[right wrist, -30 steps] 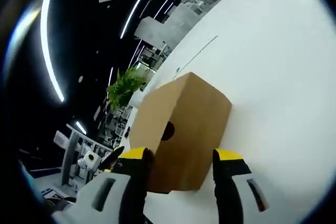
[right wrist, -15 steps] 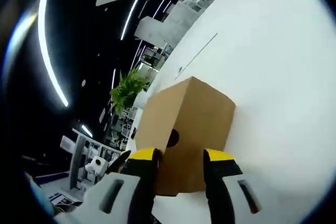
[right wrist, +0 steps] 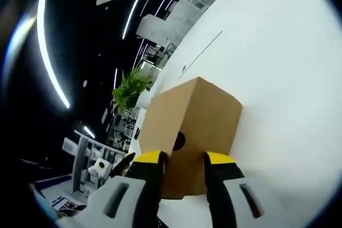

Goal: Operate the shoe box by opening the lid, removing the specified soft item, and placing it in the target area until the item is outside and the box remains undamaged.

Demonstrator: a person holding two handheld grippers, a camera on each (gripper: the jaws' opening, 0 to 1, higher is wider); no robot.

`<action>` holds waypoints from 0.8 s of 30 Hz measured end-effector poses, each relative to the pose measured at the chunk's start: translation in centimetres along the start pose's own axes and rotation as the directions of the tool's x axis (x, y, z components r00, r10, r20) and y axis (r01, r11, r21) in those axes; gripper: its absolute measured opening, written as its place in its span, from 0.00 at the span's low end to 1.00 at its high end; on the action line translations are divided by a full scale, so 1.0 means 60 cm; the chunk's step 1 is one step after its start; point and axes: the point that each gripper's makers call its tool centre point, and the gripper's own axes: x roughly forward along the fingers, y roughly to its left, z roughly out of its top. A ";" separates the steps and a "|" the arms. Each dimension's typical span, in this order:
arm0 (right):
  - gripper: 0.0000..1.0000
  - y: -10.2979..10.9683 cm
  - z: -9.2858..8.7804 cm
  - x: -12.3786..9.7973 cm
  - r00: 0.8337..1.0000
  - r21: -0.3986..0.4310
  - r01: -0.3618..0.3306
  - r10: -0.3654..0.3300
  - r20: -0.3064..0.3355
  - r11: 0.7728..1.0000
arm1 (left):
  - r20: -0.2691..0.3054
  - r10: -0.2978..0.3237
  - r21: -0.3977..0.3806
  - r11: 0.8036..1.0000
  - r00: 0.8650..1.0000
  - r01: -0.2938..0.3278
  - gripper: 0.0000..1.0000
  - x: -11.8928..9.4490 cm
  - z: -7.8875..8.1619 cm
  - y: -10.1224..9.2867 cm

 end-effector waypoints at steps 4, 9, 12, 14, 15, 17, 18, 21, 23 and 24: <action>0.30 -0.001 -0.002 0.000 1.000 0.007 -0.003 0.003 0.003 1.000 | 0.002 -0.012 0.006 1.000 1.000 0.012 0.75 0.001 0.002 -0.009; 0.30 0.002 0.001 0.000 1.000 0.009 -0.007 0.007 0.010 1.000 | 0.012 -0.014 0.010 1.000 1.000 0.014 0.75 -0.010 0.004 -0.011; 0.30 0.002 0.002 0.001 1.000 0.008 -0.011 0.011 0.014 1.000 | 0.015 -0.003 0.004 1.000 1.000 0.003 0.73 -0.020 0.006 -0.002; 0.30 0.003 0.003 0.002 1.000 0.011 -0.014 0.014 0.015 1.000 | 0.024 0.006 -0.026 1.000 1.000 -0.005 0.71 -0.029 0.010 0.008; 0.30 0.003 0.004 0.002 1.000 0.008 -0.014 0.014 0.015 1.000 | 0.029 0.008 -0.028 1.000 1.000 -0.007 0.70 -0.032 0.012 0.011; 0.30 0.004 0.004 0.002 1.000 0.008 -0.014 0.014 0.012 1.000 | 0.042 0.010 -0.034 0.999 0.999 -0.009 0.70 -0.040 0.018 0.019; 0.30 0.005 0.004 0.003 1.000 0.006 -0.014 0.014 0.008 1.000 | 0.047 0.013 -0.040 0.999 0.999 -0.011 0.70 -0.043 0.020 0.022; 0.29 0.004 0.002 0.001 1.000 0.009 -0.017 0.017 0.001 1.000 | 0.075 0.014 -0.030 0.999 0.997 -0.012 0.66 -0.054 0.031 0.034; 0.29 0.005 0.000 0.001 1.000 0.008 -0.016 0.016 0.001 1.000 | 0.079 0.023 -0.013 1.000 0.997 -0.022 0.65 -0.061 0.038 0.044; 0.29 0.005 -0.001 0.000 1.000 0.007 -0.015 0.015 0.001 1.000 | 0.074 0.023 -0.014 1.000 0.997 -0.022 0.66 -0.063 0.041 0.048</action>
